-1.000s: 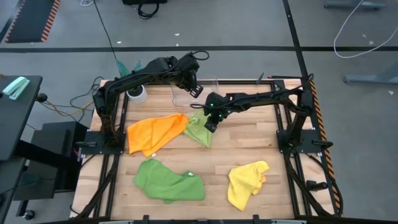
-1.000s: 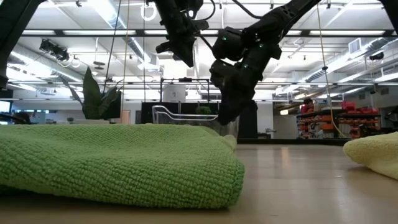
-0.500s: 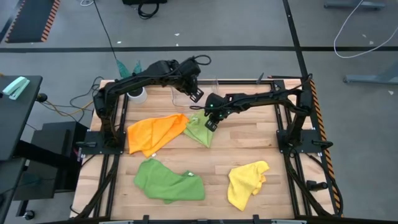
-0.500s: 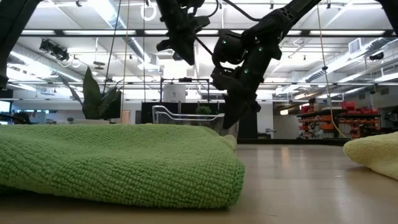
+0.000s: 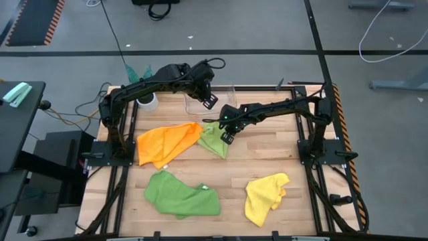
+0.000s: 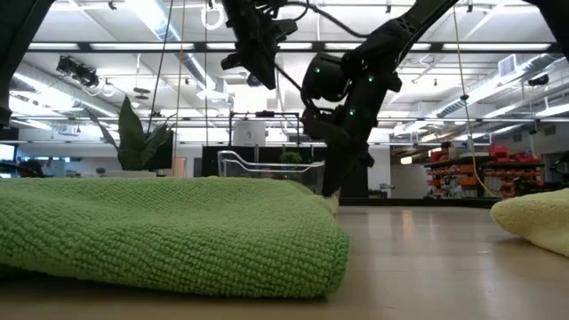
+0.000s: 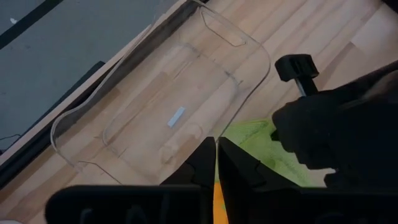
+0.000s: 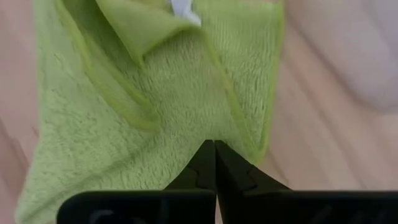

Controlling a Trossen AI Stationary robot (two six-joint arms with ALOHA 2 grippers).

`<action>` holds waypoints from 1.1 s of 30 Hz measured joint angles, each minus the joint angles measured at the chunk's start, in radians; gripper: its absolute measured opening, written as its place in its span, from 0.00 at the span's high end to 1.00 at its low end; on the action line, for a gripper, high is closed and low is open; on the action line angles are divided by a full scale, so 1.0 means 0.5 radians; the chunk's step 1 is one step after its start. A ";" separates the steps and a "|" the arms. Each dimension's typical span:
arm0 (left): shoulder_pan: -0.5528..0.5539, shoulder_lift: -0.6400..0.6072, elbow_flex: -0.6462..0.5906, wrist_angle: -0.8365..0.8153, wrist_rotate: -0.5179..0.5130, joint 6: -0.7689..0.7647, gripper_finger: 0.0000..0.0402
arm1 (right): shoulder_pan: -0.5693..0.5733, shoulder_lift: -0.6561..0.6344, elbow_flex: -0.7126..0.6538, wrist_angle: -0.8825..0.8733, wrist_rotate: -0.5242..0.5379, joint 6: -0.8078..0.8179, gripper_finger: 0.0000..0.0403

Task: Fold microfiber towels
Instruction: Fold the light green microfiber cloth

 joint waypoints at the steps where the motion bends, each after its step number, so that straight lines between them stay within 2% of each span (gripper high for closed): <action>1: -0.007 0.000 0.000 -0.003 0.000 0.000 0.95 | 0.000 0.019 0.000 -0.002 -0.003 -0.001 0.99; 8: -0.049 -0.001 0.000 -0.009 0.000 0.000 0.96 | 0.010 0.084 -0.008 -0.039 -0.016 0.037 1.00; 18: -0.174 -0.001 0.000 -0.018 0.001 0.000 0.93 | 0.043 0.027 -0.103 -0.365 0.046 0.166 1.00; 23: -0.227 -0.001 -0.001 -0.017 0.000 0.000 0.95 | 0.053 -0.102 -0.239 -0.533 0.109 0.339 1.00; 33: -0.384 -0.001 -0.001 0.069 -0.001 -0.001 0.95 | 0.011 -0.590 -0.755 -0.502 0.088 0.645 1.00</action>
